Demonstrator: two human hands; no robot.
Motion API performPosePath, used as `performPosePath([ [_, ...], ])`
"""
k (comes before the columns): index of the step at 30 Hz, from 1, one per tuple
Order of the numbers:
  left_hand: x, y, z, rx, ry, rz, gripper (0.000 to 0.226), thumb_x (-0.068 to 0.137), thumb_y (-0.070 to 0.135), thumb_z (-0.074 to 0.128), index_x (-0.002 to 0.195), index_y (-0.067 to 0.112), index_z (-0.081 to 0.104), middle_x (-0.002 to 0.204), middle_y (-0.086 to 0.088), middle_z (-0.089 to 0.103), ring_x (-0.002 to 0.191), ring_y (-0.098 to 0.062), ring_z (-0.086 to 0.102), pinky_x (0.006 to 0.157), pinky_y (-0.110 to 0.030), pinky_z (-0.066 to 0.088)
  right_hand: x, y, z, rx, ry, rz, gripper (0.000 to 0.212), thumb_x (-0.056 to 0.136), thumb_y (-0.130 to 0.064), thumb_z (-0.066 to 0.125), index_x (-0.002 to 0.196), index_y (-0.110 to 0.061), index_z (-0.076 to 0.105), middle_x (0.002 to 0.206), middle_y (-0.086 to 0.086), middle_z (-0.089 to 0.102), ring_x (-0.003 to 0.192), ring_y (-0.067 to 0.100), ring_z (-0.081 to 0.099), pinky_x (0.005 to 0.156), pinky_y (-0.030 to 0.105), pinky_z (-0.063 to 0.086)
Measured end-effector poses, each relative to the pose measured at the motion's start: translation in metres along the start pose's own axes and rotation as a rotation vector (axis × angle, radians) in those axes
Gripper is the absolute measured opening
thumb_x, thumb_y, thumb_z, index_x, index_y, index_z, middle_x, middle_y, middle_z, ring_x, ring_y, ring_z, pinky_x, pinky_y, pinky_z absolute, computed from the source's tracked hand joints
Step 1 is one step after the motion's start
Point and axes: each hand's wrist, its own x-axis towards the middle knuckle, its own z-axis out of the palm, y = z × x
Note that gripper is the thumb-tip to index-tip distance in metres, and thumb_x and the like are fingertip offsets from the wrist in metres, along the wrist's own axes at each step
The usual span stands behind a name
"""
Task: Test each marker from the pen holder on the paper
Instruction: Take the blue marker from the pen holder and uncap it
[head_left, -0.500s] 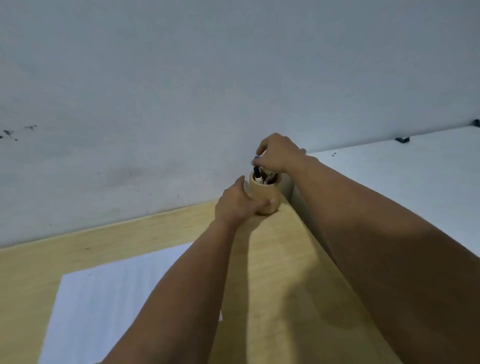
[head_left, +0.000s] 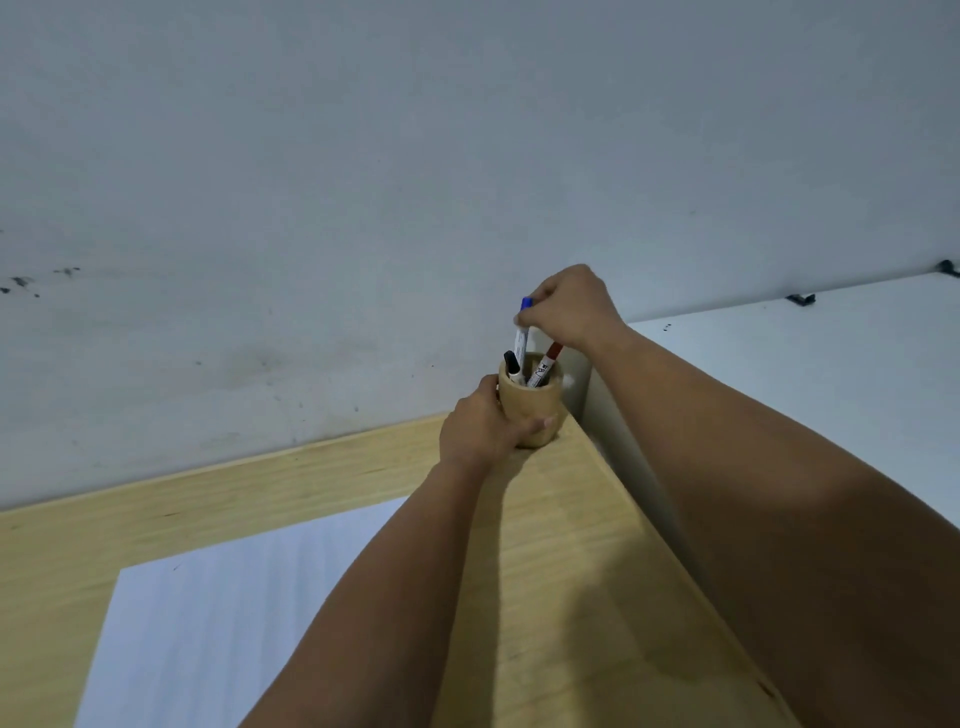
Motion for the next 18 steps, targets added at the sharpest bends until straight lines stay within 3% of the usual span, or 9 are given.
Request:
performPosePath([
  [3, -0.009, 0.008, -0.011, 0.005, -0.039, -0.009, 0.089, 0.062, 0.063, 0.084, 0.138, 0.031, 0.049, 0.129, 0.005, 0.068, 0.116, -0.023, 0.065, 0.088, -0.038, 0.055, -0.005, -0.015, -0.030, 0.148, 0.107, -0.059, 0.016, 0.084, -0.008, 0.085, 0.093, 0.004, 0.081, 0.100, 0.022, 0.081, 0.098, 0.040, 0.079, 0.093, 0.053, 0.064],
  [5, -0.016, 0.012, -0.026, 0.062, -0.046, -0.010, 0.103, 0.067, 0.060, 0.082, 0.154, 0.027, 0.036, 0.144, 0.002, 0.060, 0.130, -0.026, 0.057, 0.094, -0.039, 0.050, -0.012, -0.027, -0.048, 0.253, 0.155, -0.093, 0.014, 0.087, -0.004, 0.082, 0.094, 0.008, 0.080, 0.099, 0.024, 0.080, 0.094, 0.040, 0.080, 0.089, 0.049, 0.067],
  [8, -0.029, 0.022, -0.061, 0.149, 0.018, 0.000, 0.100, 0.079, 0.055, 0.077, 0.160, 0.024, 0.027, 0.154, -0.001, 0.051, 0.138, -0.026, 0.050, 0.105, -0.044, 0.047, -0.031, -0.052, -0.066, 0.378, 0.161, -0.136, 0.011, 0.090, 0.001, 0.079, 0.100, 0.006, 0.080, 0.099, 0.019, 0.078, 0.086, 0.034, 0.080, 0.062, 0.018, 0.062],
  [10, -0.043, 0.031, -0.090, 0.158, 0.074, -0.010, 0.088, 0.084, 0.054, 0.074, 0.157, 0.025, 0.035, 0.151, 0.000, 0.055, 0.136, -0.024, 0.053, 0.106, -0.046, 0.048, -0.051, -0.069, -0.069, 0.436, 0.123, -0.165, 0.015, 0.089, 0.003, 0.079, 0.104, 0.005, 0.080, 0.096, 0.014, 0.076, 0.078, 0.028, 0.078, 0.051, 0.008, 0.051],
  [14, -0.085, 0.043, -0.151, 0.165, 0.193, -0.013, 0.061, 0.090, 0.049, 0.068, 0.144, 0.023, 0.055, 0.138, 0.000, 0.066, 0.123, -0.021, 0.063, 0.103, -0.043, 0.051, -0.098, -0.102, -0.059, 0.549, 0.001, -0.198, 0.014, 0.094, -0.006, 0.079, 0.105, 0.001, 0.082, 0.084, 0.006, 0.076, 0.067, 0.012, 0.069, 0.063, 0.018, 0.056],
  [18, -0.138, 0.041, -0.207, 0.171, 0.311, -0.028, 0.042, 0.094, 0.047, 0.061, 0.125, 0.020, 0.069, 0.120, 0.000, 0.074, 0.114, -0.023, 0.066, 0.099, -0.042, 0.052, -0.158, -0.127, -0.029, 0.624, -0.259, -0.245, 0.021, 0.109, -0.025, 0.067, 0.121, -0.011, 0.076, 0.084, 0.010, 0.077, 0.051, 0.013, 0.061, 0.054, 0.022, 0.054],
])
